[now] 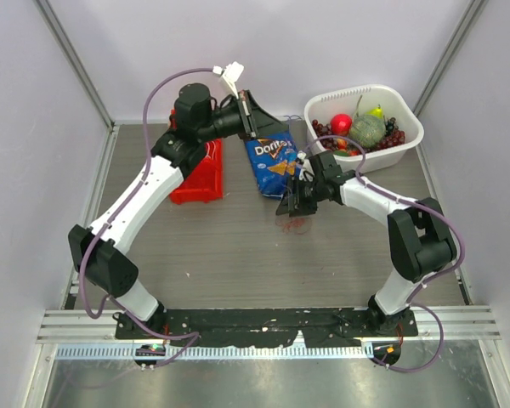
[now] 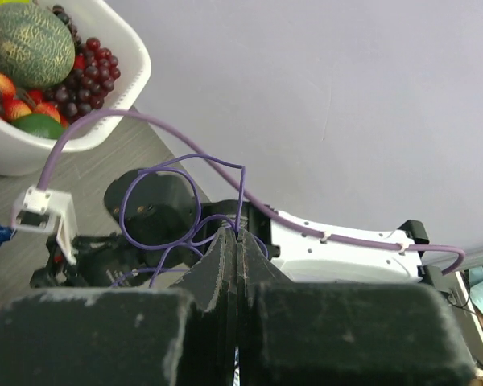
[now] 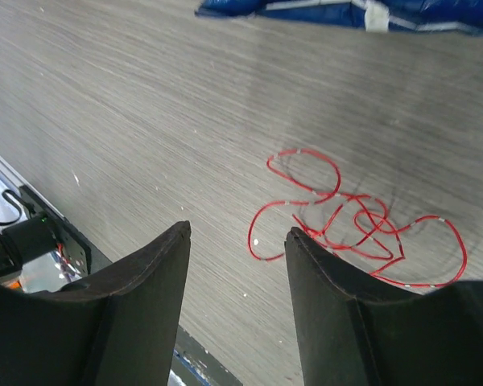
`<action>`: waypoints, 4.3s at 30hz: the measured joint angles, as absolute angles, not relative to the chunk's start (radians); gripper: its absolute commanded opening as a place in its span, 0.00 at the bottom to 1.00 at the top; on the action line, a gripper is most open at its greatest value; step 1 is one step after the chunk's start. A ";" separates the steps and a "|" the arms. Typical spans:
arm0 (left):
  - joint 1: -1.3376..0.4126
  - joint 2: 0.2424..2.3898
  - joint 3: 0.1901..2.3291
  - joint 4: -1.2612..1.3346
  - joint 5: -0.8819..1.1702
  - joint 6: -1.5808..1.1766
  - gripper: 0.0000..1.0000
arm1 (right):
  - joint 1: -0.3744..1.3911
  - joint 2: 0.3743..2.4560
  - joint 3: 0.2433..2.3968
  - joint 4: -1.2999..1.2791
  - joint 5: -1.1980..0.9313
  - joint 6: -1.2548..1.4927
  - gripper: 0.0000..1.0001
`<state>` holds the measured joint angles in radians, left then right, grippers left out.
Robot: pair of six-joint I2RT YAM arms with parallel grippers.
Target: Untangle the cables
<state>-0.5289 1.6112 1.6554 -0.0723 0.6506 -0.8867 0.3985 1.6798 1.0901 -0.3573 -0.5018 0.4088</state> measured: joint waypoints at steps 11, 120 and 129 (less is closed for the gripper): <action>-0.510 1.578 1.740 -0.232 0.306 -0.732 0.00 | 0.406 1.671 1.090 -0.492 -0.394 0.363 0.55; -0.522 1.576 1.117 -0.432 0.372 -0.759 0.62 | 0.432 1.820 1.118 -0.501 -0.390 0.417 0.01; -0.542 1.754 1.134 -0.419 0.475 -0.778 0.57 | 0.530 1.819 1.136 -0.489 -0.437 0.419 0.01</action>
